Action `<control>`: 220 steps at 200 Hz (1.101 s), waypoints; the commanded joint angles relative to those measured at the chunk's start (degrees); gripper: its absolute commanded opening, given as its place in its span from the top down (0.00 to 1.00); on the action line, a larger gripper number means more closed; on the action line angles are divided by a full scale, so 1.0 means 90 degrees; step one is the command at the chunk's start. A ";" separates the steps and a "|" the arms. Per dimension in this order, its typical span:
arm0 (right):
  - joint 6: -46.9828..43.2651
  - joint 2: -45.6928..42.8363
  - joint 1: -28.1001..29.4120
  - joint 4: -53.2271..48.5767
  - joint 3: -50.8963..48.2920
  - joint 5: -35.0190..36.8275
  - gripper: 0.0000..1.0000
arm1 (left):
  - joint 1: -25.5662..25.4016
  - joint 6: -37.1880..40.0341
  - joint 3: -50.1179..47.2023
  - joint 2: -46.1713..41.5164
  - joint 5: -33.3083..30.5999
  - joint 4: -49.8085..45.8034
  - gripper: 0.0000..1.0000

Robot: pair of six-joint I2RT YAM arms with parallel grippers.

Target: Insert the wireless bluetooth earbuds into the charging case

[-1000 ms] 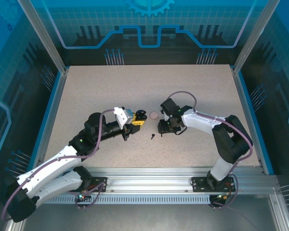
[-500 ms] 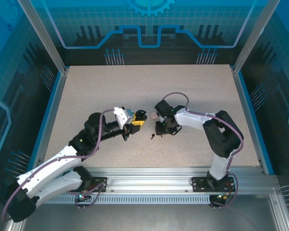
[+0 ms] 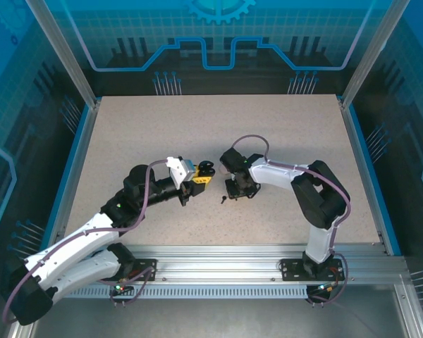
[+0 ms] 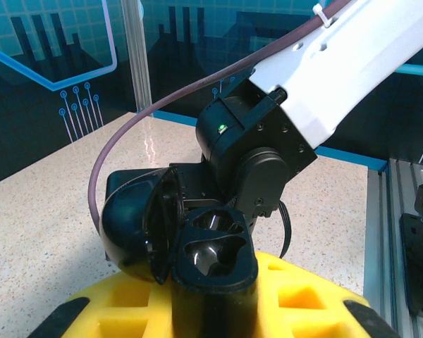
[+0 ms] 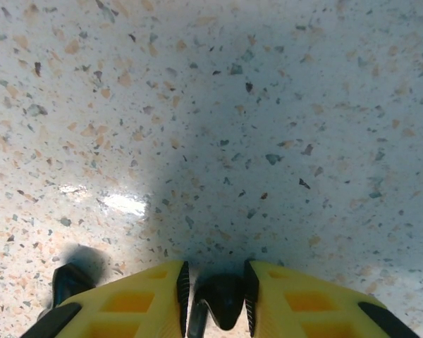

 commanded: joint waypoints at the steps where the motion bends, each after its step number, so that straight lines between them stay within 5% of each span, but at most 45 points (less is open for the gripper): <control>1: -0.0057 0.0409 0.0247 -0.0434 -0.0009 -0.0022 0.71 | -0.0046 -0.0020 0.0151 -0.0156 -0.0128 -0.0077 0.98; 75: -0.0076 0.0352 0.0217 -0.0223 -0.0110 -0.0351 0.79 | -0.0043 0.0020 0.0220 -0.0187 -0.0150 -0.0175 0.98; 220: -0.0349 -0.3378 -0.1381 0.2429 -0.2256 -0.2430 0.81 | -0.0045 -0.0693 -0.0100 0.0181 0.0138 0.0518 0.98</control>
